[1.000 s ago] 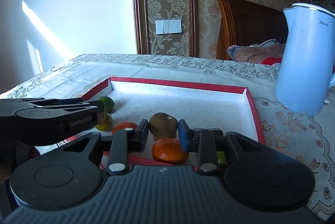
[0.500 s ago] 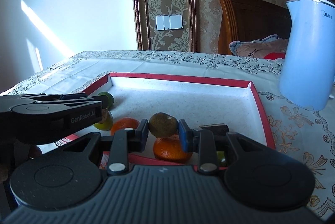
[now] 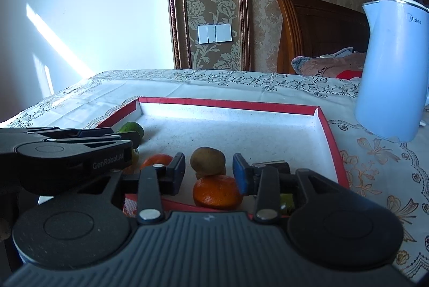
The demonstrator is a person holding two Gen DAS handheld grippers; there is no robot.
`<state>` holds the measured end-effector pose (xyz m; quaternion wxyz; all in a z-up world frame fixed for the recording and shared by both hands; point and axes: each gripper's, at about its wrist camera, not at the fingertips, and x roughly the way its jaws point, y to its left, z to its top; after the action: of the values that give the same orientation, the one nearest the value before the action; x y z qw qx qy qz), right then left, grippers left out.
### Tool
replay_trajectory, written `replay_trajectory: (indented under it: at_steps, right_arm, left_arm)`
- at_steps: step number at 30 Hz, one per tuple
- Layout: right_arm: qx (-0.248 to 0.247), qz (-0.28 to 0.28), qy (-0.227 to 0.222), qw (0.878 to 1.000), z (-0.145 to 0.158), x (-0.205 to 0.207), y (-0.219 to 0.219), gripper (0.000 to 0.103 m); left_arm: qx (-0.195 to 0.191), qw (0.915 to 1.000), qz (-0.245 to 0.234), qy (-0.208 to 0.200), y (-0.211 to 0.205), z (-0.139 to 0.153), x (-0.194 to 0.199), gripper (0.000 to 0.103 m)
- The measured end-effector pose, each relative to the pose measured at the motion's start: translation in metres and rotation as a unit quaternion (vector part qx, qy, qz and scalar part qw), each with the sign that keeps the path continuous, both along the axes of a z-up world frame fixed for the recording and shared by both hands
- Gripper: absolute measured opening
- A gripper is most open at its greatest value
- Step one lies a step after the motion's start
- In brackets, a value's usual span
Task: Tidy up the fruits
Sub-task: 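Open the left tool releasing the chunk while the right tool releases the kiwi in the tray, then withdraw both tools from the tray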
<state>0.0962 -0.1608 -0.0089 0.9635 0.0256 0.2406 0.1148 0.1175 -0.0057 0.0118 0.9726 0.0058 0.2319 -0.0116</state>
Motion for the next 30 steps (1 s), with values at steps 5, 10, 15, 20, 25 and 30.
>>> replay_trajectory:
  at_steps: [5,10,15,20,25,30]
  right_arm:
    - [0.002,-0.007,-0.002,1.0,0.002,0.001,-0.001,0.039]
    - [0.007,-0.014,-0.011,1.0,0.003,-0.004,-0.005,0.043]
    - [0.012,-0.018,-0.015,1.0,0.004,-0.004,-0.007,0.043]
    - [0.015,-0.035,-0.031,0.999,0.007,-0.01,-0.013,0.061]
    - [0.017,-0.048,-0.047,0.998,0.011,-0.014,-0.019,0.064]
    - [0.022,-0.05,-0.048,0.997,0.012,-0.016,-0.021,0.064]
  left_arm:
    - [-0.007,0.9999,0.011,-0.001,0.003,0.0,0.002,0.073]
    - [0.001,0.9998,0.014,-0.016,0.003,0.001,-0.001,0.076]
    - [-0.005,0.9999,0.01,-0.011,0.007,0.002,-0.005,0.076]
    - [-0.059,0.9975,0.035,-0.018,0.038,0.015,-0.014,0.078]
    - [-0.075,0.9939,0.071,-0.037,0.071,0.023,-0.023,0.079]
    - [-0.068,0.9926,0.094,-0.036,0.086,0.022,-0.031,0.079]
